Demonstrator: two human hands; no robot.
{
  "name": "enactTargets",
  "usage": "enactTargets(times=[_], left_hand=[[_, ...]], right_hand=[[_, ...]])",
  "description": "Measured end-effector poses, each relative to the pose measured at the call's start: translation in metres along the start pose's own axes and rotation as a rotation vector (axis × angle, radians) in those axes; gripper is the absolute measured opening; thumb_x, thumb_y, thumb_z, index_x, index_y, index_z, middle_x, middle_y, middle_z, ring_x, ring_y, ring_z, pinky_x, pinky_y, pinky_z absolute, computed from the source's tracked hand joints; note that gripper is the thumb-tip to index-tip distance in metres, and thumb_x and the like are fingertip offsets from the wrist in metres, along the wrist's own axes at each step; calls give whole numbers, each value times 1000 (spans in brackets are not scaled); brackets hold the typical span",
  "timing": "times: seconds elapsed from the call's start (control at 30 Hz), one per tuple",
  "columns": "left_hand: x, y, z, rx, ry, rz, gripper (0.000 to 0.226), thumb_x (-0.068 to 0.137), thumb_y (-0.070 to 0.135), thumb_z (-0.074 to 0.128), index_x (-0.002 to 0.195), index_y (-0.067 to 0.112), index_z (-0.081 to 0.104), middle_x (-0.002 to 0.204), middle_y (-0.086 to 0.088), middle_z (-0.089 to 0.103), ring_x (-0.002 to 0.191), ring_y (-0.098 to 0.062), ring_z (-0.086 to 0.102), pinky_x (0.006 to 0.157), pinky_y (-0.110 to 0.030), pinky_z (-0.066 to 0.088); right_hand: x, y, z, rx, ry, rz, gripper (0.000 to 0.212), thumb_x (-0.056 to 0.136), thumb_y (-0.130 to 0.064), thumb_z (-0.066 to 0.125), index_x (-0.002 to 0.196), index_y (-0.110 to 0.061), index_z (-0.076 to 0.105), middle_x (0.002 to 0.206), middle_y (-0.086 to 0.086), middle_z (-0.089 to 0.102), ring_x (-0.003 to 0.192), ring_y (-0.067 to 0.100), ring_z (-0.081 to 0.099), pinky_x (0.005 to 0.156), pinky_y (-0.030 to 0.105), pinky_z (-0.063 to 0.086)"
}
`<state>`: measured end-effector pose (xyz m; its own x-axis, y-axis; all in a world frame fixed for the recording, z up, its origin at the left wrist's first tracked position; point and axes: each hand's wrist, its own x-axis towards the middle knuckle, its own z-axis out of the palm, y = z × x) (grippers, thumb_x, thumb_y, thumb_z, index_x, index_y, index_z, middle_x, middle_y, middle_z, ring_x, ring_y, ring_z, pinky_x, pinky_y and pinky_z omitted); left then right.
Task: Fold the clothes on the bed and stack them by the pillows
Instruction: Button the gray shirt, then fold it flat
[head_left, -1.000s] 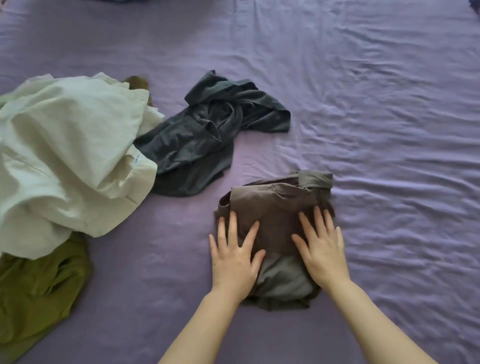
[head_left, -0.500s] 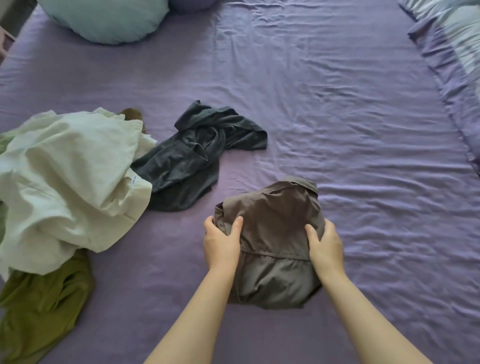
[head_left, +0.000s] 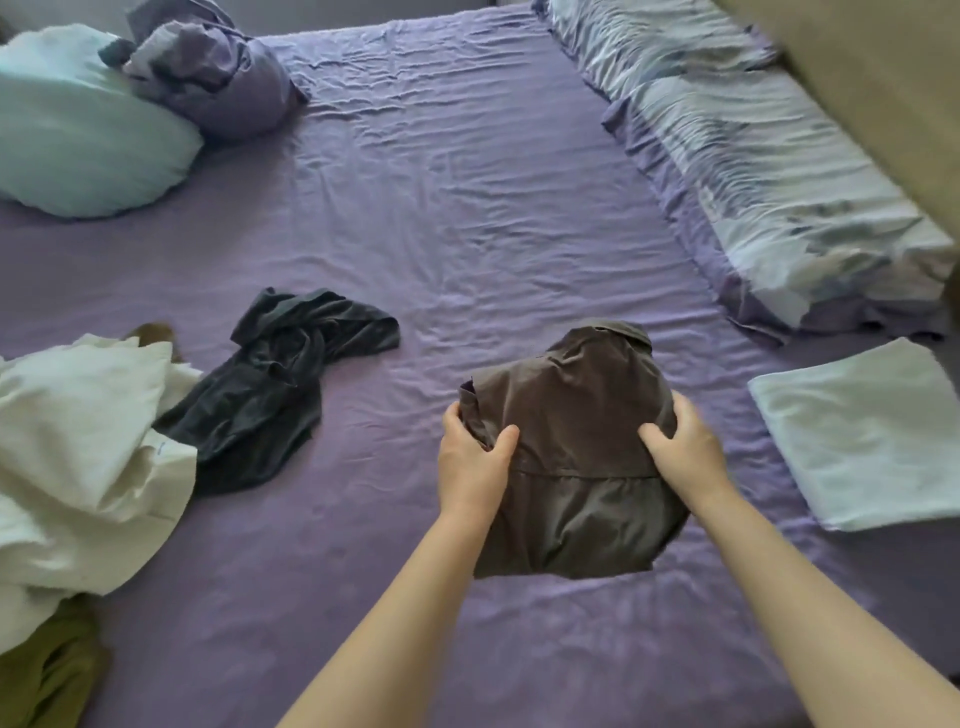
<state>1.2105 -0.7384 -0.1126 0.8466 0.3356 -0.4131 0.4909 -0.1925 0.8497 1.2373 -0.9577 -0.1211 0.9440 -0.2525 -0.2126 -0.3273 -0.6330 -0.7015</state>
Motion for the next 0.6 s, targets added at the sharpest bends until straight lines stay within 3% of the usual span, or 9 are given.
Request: enactTargets(times=[0.13, 0.23, 0.6], left_hand=[[-15, 25, 70, 16, -72, 17, 75, 85, 24, 67, 147, 18, 24, 137, -5, 51, 124, -23, 49, 104, -44, 41], [-30, 41, 130, 10, -116, 2, 85, 86, 22, 66, 151, 21, 12, 144, -3, 44, 129, -22, 46, 107, -42, 39], [-68, 87, 355, -38, -334, -29, 94, 83, 24, 70, 152, 27, 6, 146, -2, 42, 129, -19, 46, 107, -40, 40]], right_hand=[[20, 40, -62, -18, 14, -13, 40, 86, -10, 61, 126, -10, 52, 107, 10, 64, 100, 29, 59, 75, 29, 39], [36, 78, -113, -66, 38, -18, 45, 88, -11, 60, 131, -8, 48, 115, 14, 63, 105, 33, 59, 86, 36, 45], [115, 209, -274, -203, 127, 57, 47, 94, -14, 53, 138, -7, 39, 128, 17, 55, 116, 37, 51, 87, 38, 41]])
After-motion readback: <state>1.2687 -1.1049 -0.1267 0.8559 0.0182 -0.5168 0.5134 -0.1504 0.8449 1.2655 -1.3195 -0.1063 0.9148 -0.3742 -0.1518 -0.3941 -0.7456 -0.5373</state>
